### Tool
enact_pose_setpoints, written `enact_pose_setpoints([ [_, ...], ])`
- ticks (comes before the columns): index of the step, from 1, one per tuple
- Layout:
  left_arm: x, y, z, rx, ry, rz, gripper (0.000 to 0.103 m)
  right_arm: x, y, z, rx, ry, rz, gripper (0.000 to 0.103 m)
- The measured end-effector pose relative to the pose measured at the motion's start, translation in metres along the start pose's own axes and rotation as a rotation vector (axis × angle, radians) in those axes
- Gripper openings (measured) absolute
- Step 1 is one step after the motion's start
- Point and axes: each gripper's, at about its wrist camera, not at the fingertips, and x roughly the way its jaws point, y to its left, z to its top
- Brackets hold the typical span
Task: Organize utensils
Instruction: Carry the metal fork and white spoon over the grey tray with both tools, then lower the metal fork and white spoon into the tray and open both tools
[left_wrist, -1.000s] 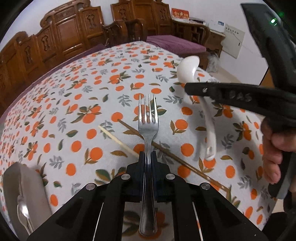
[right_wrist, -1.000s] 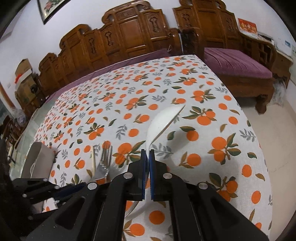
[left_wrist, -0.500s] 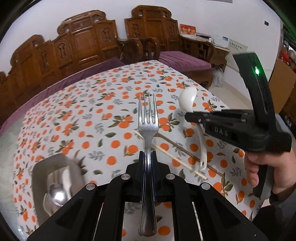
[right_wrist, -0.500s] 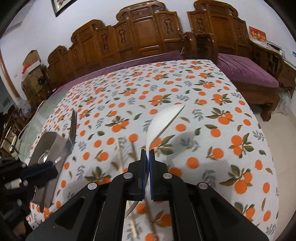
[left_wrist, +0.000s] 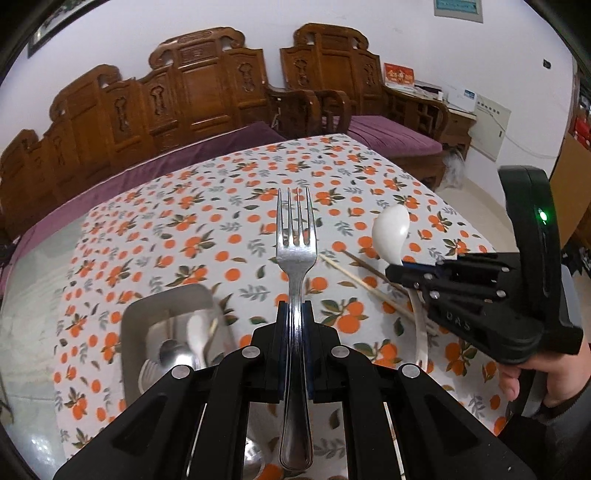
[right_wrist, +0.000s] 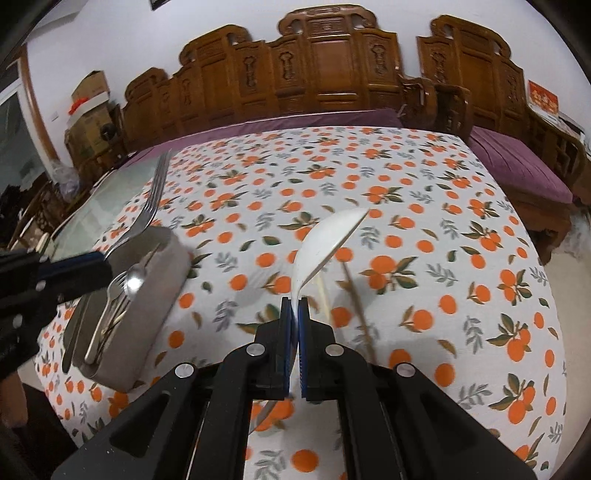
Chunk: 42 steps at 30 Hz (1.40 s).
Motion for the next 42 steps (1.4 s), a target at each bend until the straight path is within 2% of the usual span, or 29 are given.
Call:
enact_pose_setpoints([
  [11,-0.007,0.037,-0.016,-0.044,0.006,0.039,0.006,-0.005,0.049,0.0,-0.095,-0.011,0.057,0.004],
  [24,0.017,0.095,-0.054,-0.143,0.054,0.078,0.006,-0.004,0.084,0.002,-0.168,-0.013,0.11,0.004],
  [42,0.043,0.118,-0.083,-0.181,0.122,0.116,0.006,0.004,0.109,0.002,-0.221,-0.006,0.143,0.004],
])
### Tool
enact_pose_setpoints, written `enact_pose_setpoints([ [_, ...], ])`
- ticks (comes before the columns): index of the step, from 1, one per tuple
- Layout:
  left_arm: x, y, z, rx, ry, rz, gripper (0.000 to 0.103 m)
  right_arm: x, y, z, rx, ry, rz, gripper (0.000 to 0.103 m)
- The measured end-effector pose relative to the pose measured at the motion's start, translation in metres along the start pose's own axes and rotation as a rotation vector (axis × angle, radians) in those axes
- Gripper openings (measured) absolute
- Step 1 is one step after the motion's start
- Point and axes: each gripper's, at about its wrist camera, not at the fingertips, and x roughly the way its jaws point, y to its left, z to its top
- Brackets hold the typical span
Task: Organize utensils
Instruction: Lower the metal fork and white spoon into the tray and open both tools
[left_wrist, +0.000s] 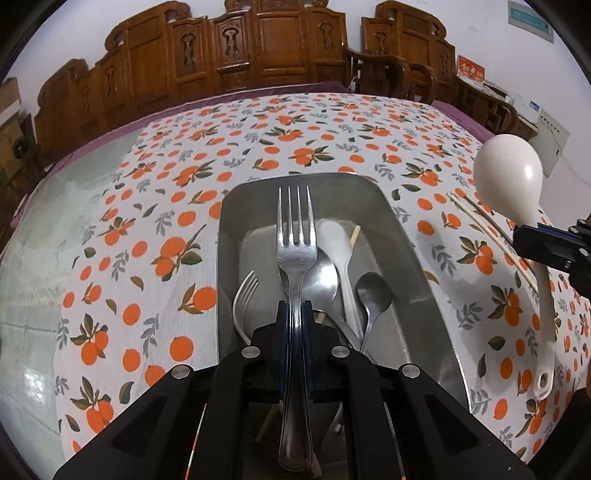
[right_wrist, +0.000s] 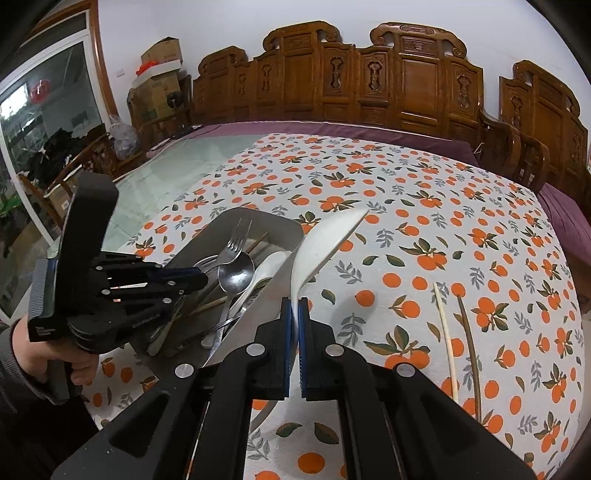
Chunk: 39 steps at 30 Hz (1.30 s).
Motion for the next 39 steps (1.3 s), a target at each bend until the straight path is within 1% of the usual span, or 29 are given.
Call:
enact_pose_setpoints([
  [8,0.002,-0.001,-0.002,0.002,0.013,-0.002,0.007,0.0,0.003,0.0,-0.002,0.0,0.003,0.004],
  [12,-0.006,0.002,0.001,-0.006,-0.02,-0.007,0.007,0.0,0.004,-0.001,-0.001,-0.001,0.005,0.004],
  [21,-0.024,0.014,0.007,-0.02,-0.076,0.006,0.007,0.003,0.01,0.0,-0.007,-0.002,0.014,0.004],
  [23,-0.028,0.016,0.008,-0.025,-0.083,0.008,0.009,0.003,0.012,0.0,-0.006,-0.006,0.019,0.004],
  [25,-0.031,0.02,0.009,-0.03,-0.097,0.013,0.02,0.004,0.013,0.002,-0.006,-0.012,0.022,0.004],
  [29,-0.04,0.028,0.011,-0.045,-0.124,0.019,0.03,0.003,0.017,0.005,-0.006,-0.026,0.036,0.004],
  [31,-0.044,0.034,0.013,-0.06,-0.139,0.021,0.044,0.006,0.019,0.007,-0.006,-0.024,0.044,0.004],
  [32,-0.046,0.035,0.013,-0.067,-0.146,0.021,0.049,0.006,0.02,0.008,-0.008,-0.025,0.043,0.004],
  [33,-0.048,0.038,0.014,-0.076,-0.154,0.027,0.059,0.007,0.02,0.009,-0.008,-0.025,0.045,0.004],
  [34,-0.05,0.04,0.014,-0.081,-0.161,0.032,0.066,0.009,0.021,0.01,-0.008,-0.026,0.047,0.004],
  [36,-0.051,0.045,0.015,-0.091,-0.172,0.05,0.072,0.01,0.023,0.013,-0.008,-0.029,0.049,0.004],
  [38,-0.051,0.047,0.015,-0.096,-0.172,0.056,0.075,0.012,0.024,0.016,-0.004,-0.031,0.058,0.004],
  [39,-0.051,0.049,0.016,-0.097,-0.17,0.059,0.08,0.013,0.025,0.018,0.004,-0.032,0.066,0.004],
])
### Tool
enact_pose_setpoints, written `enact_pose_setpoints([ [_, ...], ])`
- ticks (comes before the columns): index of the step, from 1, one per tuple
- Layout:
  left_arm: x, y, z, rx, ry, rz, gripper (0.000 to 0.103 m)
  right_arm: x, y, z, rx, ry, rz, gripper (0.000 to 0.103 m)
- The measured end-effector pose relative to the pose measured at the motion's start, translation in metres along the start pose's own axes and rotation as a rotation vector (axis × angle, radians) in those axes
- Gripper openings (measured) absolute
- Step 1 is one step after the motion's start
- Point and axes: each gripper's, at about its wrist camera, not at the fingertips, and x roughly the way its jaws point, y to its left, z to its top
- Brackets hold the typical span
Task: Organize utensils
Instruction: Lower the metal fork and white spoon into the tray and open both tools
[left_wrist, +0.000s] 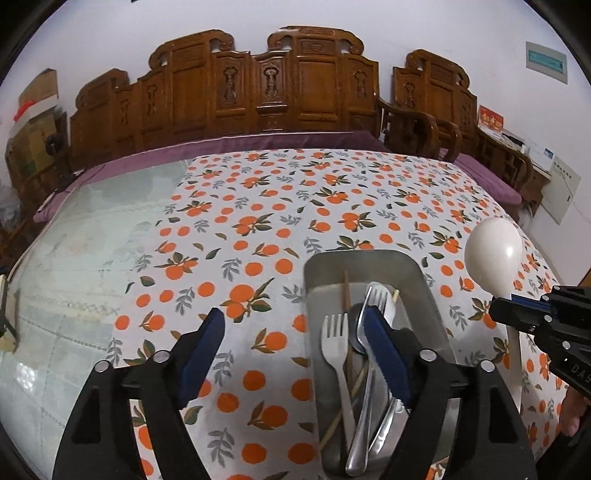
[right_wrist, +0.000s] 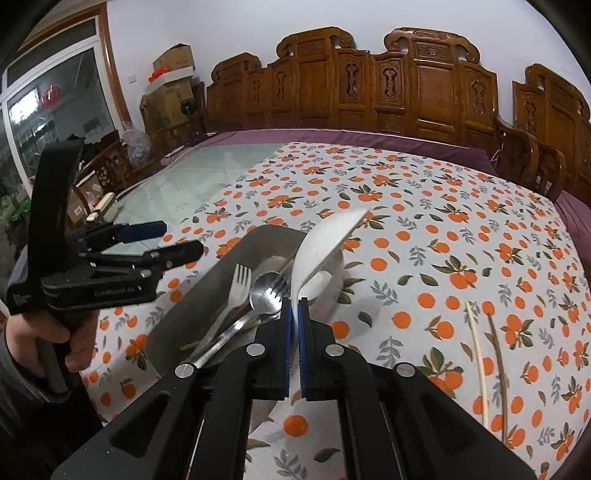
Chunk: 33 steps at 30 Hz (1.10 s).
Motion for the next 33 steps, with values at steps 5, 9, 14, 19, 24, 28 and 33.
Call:
enact_pose_setpoints([
  [5,-0.001,0.005,0.002,-0.003,-0.009,0.017,0.089,0.008,0.009,0.007,-0.001,-0.007,0.014,0.004],
  [9,-0.002,0.01,0.002,-0.012,-0.011,0.022,0.09,0.018,0.015,0.012,-0.001,-0.014,0.021,0.004],
  [14,-0.001,0.016,0.002,-0.021,-0.006,0.027,0.09,0.035,0.022,0.016,-0.018,-0.024,0.015,0.004],
  [19,-0.004,0.02,0.003,-0.034,-0.015,0.026,0.09,0.055,0.029,0.014,-0.048,-0.004,0.02,0.004],
  [24,-0.005,0.022,0.003,-0.034,-0.017,0.031,0.09,0.068,0.039,0.005,-0.076,0.037,0.058,0.004],
  [28,-0.006,0.024,0.004,-0.04,-0.021,0.033,0.09,0.07,0.042,0.001,-0.067,0.033,0.102,0.004],
  [33,-0.007,0.025,0.003,-0.038,-0.018,0.039,0.09,0.075,0.043,-0.002,-0.059,0.044,0.117,0.005],
])
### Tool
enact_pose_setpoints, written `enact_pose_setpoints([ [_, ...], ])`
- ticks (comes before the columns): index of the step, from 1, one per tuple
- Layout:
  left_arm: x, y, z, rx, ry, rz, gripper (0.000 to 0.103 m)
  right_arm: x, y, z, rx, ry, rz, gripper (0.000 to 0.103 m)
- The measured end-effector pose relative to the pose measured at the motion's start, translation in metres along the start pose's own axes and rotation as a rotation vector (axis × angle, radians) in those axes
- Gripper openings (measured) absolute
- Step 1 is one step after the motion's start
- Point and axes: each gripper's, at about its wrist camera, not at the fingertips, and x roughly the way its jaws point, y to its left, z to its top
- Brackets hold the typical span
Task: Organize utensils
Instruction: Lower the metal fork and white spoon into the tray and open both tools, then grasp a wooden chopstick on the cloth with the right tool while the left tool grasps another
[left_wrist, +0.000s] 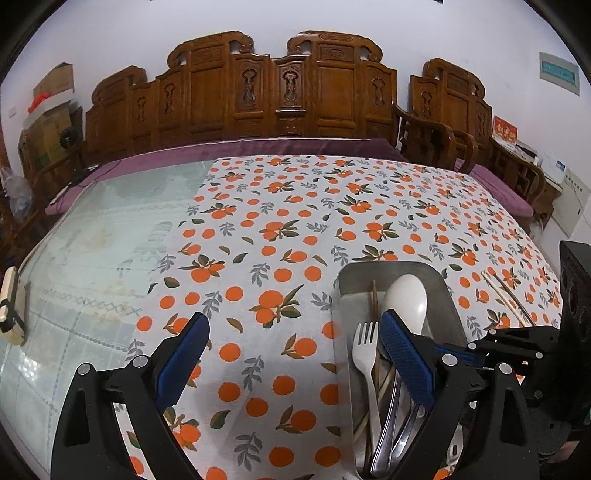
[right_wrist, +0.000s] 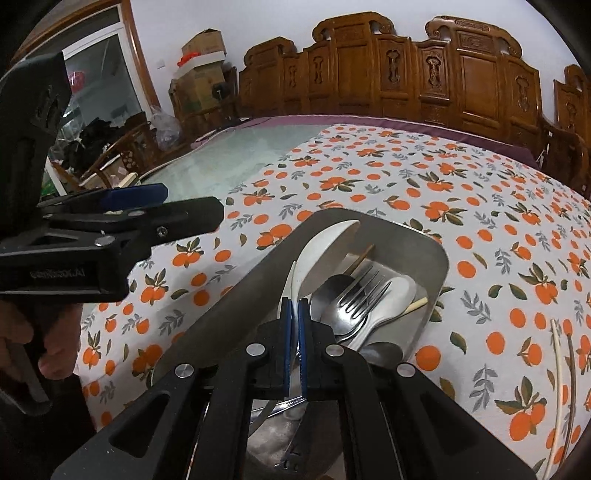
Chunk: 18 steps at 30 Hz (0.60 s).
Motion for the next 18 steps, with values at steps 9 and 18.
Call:
enact_pose_setpoints([
  [9,0.001,0.0,0.001,0.003,0.002,0.002,0.09,-0.007,-0.01,0.002,0.024,-0.026,0.0,0.006],
  [18,0.0,-0.02,0.002,0.006,-0.008,-0.036,0.09,-0.061,-0.045,-0.003,0.018,-0.106,-0.092,0.017],
])
